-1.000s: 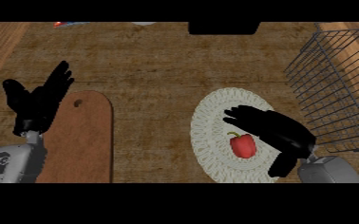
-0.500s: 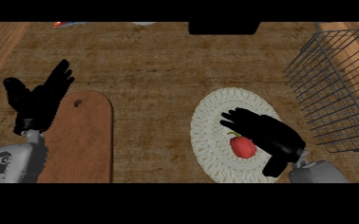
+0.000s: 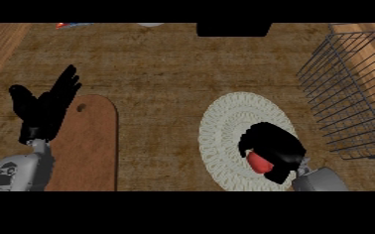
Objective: Pick the bell pepper from the placemat and place it in the basket
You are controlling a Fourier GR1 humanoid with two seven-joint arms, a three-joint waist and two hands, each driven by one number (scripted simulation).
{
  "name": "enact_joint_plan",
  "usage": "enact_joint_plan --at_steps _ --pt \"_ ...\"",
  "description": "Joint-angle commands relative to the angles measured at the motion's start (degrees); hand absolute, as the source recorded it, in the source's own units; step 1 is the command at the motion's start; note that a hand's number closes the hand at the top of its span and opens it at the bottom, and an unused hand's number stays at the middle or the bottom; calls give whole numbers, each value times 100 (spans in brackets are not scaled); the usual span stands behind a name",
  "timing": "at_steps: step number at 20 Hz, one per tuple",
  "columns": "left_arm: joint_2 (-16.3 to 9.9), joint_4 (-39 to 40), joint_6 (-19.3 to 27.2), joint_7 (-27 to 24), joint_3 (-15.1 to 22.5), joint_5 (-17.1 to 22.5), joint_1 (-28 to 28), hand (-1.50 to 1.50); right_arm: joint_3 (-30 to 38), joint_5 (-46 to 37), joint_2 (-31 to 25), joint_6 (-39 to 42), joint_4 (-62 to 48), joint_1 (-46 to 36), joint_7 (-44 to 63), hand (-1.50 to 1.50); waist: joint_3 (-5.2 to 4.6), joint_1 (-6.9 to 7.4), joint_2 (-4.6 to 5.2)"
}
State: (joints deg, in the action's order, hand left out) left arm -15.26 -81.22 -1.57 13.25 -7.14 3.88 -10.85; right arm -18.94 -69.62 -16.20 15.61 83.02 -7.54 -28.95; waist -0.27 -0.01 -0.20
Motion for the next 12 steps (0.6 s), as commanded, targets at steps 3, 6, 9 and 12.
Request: enact_joint_plan --at_steps 3,6,9,12 --pt "94 408 -41 -276 -94 -108 -144 0 -89 -326 120 -473 -370 201 -199 150 27 -13 22" --pt "66 319 -82 -83 -123 -45 -165 0 -200 -500 273 -503 -455 126 -100 150 27 -7 21" --pt "-80 185 -290 -113 -188 84 5 0 629 -226 829 118 -791 -646 981 150 25 100 49" --pt "-112 101 -153 -66 -252 39 9 0 1805 62 1468 -227 -738 -321 2599 150 40 -139 70"
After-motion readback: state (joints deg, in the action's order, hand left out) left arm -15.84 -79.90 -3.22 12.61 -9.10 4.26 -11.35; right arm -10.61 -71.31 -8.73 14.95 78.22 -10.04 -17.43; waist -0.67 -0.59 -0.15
